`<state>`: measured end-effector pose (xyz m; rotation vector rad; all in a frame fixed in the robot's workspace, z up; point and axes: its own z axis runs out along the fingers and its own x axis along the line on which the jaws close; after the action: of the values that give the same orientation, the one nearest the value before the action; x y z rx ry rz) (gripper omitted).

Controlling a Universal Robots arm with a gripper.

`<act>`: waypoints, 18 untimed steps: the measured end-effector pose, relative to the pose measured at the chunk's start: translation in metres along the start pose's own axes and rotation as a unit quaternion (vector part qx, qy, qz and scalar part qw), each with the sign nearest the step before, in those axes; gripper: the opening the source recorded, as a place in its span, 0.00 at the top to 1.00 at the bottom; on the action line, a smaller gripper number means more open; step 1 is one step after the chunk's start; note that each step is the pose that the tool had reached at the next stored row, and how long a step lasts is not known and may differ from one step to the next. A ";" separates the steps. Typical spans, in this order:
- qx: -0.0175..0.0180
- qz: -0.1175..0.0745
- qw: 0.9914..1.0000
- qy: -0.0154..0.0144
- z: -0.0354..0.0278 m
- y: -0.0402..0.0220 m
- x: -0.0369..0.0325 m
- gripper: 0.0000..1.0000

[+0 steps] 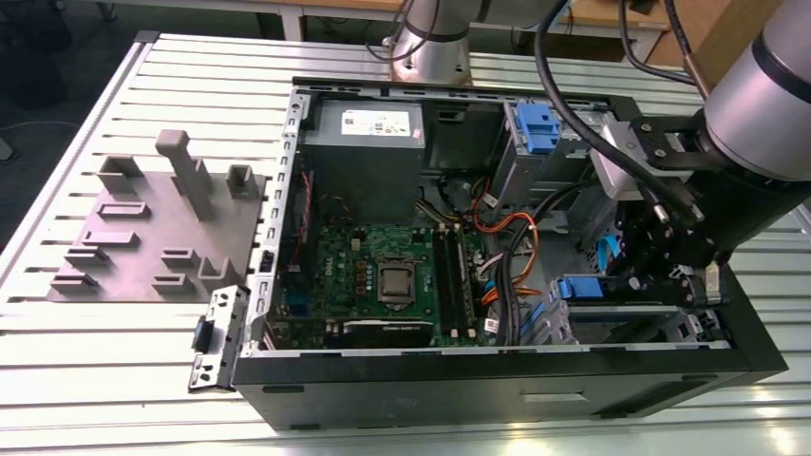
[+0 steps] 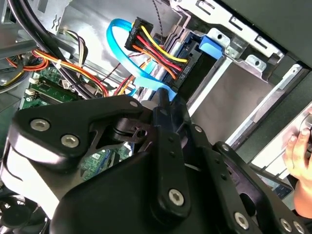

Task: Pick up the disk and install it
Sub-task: 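Insert the second disk wire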

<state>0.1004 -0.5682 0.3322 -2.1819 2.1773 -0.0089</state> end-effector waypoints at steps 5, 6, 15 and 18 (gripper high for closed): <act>-0.001 0.000 1.000 -0.001 -0.0136 -0.0006 -0.0006 0.77; -0.002 0.000 1.000 -0.001 -0.0155 -0.0007 -0.0007 0.77; -0.002 0.000 1.000 -0.001 -0.0162 -0.0007 -0.0007 0.89; -0.003 0.000 1.000 -0.001 -0.0163 -0.0007 -0.0007 0.89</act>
<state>0.1004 -0.5681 0.3484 -2.1827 2.1786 -0.0003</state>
